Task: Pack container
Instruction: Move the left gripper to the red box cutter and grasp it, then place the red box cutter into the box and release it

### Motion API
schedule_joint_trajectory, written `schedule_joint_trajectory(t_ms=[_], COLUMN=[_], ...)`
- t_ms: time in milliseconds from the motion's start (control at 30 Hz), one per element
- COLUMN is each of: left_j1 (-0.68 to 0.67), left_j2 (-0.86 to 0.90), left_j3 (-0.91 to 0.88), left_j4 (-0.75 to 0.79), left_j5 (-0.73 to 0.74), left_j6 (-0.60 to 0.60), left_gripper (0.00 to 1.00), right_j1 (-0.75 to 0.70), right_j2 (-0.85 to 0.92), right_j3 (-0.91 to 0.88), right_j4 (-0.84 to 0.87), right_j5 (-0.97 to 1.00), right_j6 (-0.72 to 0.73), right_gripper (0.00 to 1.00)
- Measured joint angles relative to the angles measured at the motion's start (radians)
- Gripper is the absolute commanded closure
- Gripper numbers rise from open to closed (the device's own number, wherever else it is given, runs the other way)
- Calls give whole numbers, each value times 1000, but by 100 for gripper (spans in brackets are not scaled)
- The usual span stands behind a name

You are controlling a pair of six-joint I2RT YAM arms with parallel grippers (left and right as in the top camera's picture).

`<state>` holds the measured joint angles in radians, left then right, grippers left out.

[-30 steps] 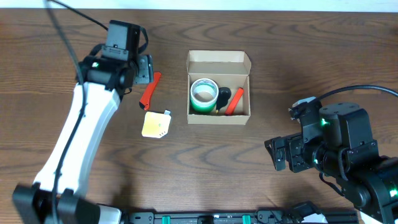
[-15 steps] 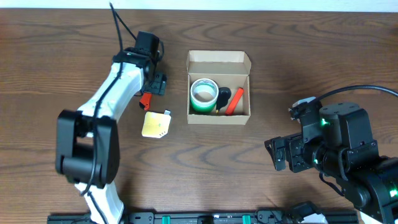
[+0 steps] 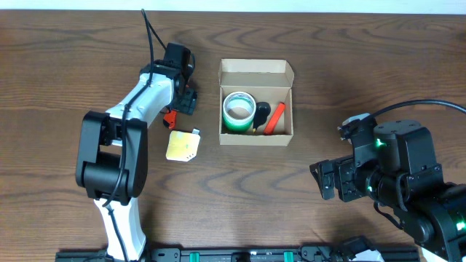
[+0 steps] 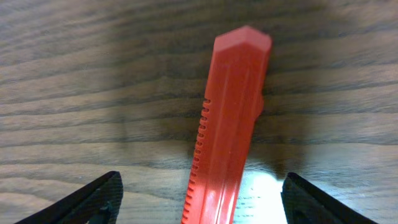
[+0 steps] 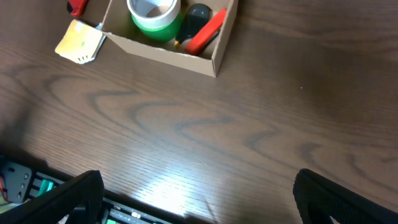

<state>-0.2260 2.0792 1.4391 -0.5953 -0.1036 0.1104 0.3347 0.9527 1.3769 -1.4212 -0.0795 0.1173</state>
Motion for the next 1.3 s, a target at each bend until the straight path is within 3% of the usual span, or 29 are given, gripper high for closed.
schedule_joint_trajectory(t_ms=[333,800,1033,1300], left_j1=[16,77,81,81], left_j2=[13,19,19,19], left_j3=[0,0,0,29], left_j4=[10,10,13,-56], left_j5=[25,127,130,130], left_j6=[3,19,20,6], left_gripper=[40,79,94,94], right_j1=[0,0,0,0], right_j2=[0,0,0,0], right_j3=[0,0,0,0], right_j4=[0,0,0,0], right_j5=[0,0,0,0], right_j6=[0,0,0,0], right_gripper=[1,1,1,1])
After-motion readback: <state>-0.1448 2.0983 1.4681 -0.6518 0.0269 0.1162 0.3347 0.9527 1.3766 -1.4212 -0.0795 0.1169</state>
